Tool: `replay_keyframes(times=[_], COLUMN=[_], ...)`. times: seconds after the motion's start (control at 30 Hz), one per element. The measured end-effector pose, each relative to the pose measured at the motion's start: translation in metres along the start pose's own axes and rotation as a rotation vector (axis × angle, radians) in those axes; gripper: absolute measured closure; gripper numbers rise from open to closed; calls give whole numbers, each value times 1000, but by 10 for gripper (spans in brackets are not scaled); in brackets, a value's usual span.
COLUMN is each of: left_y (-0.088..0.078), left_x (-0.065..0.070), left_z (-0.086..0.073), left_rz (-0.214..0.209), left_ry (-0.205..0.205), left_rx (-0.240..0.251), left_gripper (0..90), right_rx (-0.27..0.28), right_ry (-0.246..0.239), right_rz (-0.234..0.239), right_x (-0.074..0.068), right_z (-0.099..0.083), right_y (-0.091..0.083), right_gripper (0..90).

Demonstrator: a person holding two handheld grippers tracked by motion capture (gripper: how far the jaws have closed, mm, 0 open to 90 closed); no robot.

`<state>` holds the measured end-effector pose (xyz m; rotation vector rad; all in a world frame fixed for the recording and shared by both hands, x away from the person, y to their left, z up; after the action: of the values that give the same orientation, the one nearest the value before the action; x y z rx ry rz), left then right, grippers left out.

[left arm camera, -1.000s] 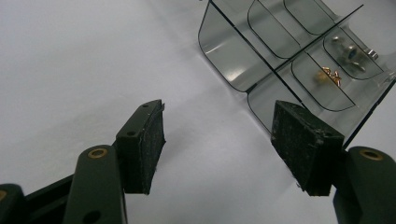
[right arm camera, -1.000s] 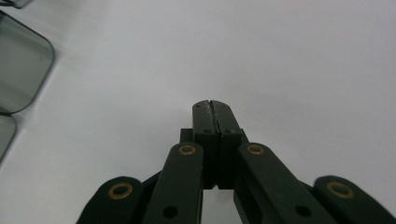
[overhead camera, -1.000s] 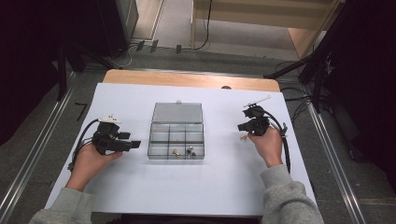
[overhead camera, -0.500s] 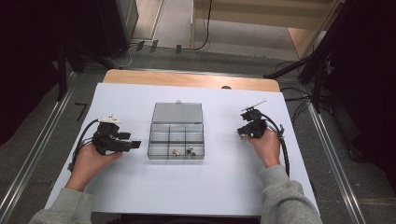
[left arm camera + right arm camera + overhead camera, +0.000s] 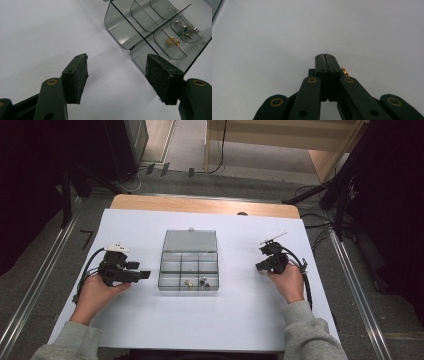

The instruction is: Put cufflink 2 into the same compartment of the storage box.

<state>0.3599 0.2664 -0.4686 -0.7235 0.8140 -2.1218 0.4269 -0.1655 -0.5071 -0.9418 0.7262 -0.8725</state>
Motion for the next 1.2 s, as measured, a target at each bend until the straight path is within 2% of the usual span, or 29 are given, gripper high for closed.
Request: replay_keyframes(times=[0.17, 0.33, 0.47, 0.53, 0.63, 0.87, 0.97, 1.0, 1.2], left_y=[1, 1, 2, 2, 1, 2, 1, 1, 2], left_x=[1, 1, 1, 1, 0, 1, 1, 1, 1], left_z=[0, 0, 0, 0, 0, 0, 0, 0, -1], left_rz=[-2, -1, 0, -1, 1, 3, 5, 4, 3], left_ry=[2, 3, 3, 6, 0, 3, 3, 4, 5], left_rx=[-3, -5, -10, -7, -5, -9, -7, -8, -8], left_gripper=[356, 357, 356, 356, 356, 356, 356, 356, 356], right_rx=[-9, 51, 76, 72, 65, 24, 26, 24, 17], right_ry=[2, 16, 28, 31, 52, 51, 44, 33, 32], right_rz=[-1, -9, -33, -46, -52, -63, -73, -82, -83], right_x=[1, 3, 8, 11, 14, 15, 15, 16, 15], right_z=[-6, 0, 2, 1, 1, -3, -3, -4, -3], right_y=[-4, -15, -19, -18, -15, -5, -4, -4, -5], right_gripper=[900, 881, 803, 744, 715, 716, 751, 790, 802])
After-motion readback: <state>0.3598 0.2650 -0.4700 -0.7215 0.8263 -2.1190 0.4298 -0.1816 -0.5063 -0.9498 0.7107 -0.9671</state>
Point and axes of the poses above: each handheld gripper's, and its own axes: y roughly forward along the jaws, z roughly out of its top, x roughly to its right, the point moved 6 cm from there along y, roughly forward along the jaws, and after that the axes turned 2 degrees about x, right-handed, at the moved point
